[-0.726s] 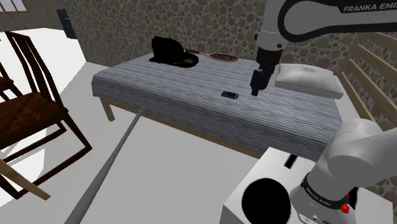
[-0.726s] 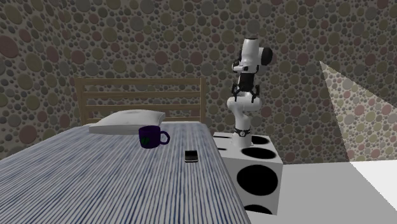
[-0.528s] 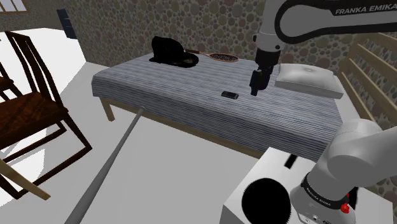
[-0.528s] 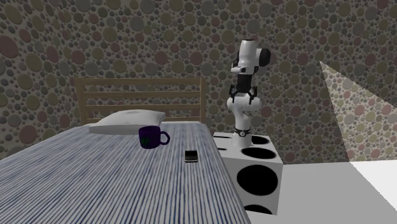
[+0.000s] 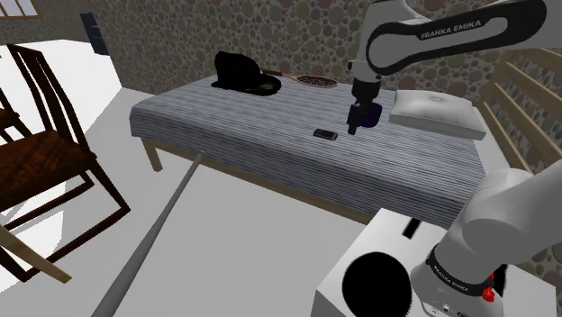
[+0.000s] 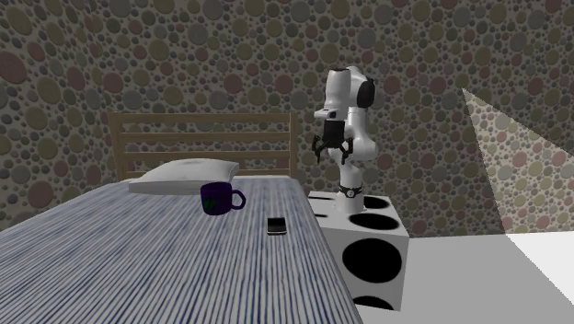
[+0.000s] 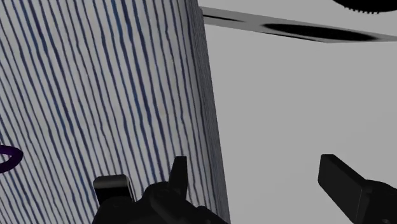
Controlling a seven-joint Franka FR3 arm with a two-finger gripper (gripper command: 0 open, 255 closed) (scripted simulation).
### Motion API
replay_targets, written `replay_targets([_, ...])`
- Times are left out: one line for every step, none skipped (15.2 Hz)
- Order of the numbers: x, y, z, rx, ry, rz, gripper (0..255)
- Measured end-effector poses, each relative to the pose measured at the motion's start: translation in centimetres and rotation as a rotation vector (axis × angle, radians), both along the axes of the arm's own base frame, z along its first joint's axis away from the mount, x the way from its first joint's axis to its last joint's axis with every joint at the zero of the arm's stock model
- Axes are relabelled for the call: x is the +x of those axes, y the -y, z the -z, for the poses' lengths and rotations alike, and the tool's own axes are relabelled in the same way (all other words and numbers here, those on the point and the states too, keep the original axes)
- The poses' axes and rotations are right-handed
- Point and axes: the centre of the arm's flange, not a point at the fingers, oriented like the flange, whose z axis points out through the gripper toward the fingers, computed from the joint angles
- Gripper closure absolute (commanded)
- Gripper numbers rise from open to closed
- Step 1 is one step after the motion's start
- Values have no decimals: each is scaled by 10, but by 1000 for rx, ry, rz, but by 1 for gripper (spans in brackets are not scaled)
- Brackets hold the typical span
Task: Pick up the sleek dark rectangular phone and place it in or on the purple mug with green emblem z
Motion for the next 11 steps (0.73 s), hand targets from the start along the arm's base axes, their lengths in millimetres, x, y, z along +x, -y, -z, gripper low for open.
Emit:
replay_targets([8, 6, 6, 1, 0, -13, 0])
replay_targets([18, 16, 12, 1, 1, -25, 0])
replay_targets([27, 25, 19, 1, 1, -37, 0])
replay_targets([36, 33, 24, 2, 0, -50, 0])
replay_targets([46, 43, 32, 2, 0, -62, 0])
replay_targets([52, 51, 37, 2, 0, -74, 0])
replay_targets([60, 58, 43, 3, 1, -87, 0])
replay_targets([70, 68, 51, 2, 1, -98, 0])
replay_targets([77, 74, 56, 3, 0, -111, 0])
replay_targets([86, 81, 59, 3, 0, -123, 0])
replay_targets([94, 88, 64, 4, 1, -136, 0])
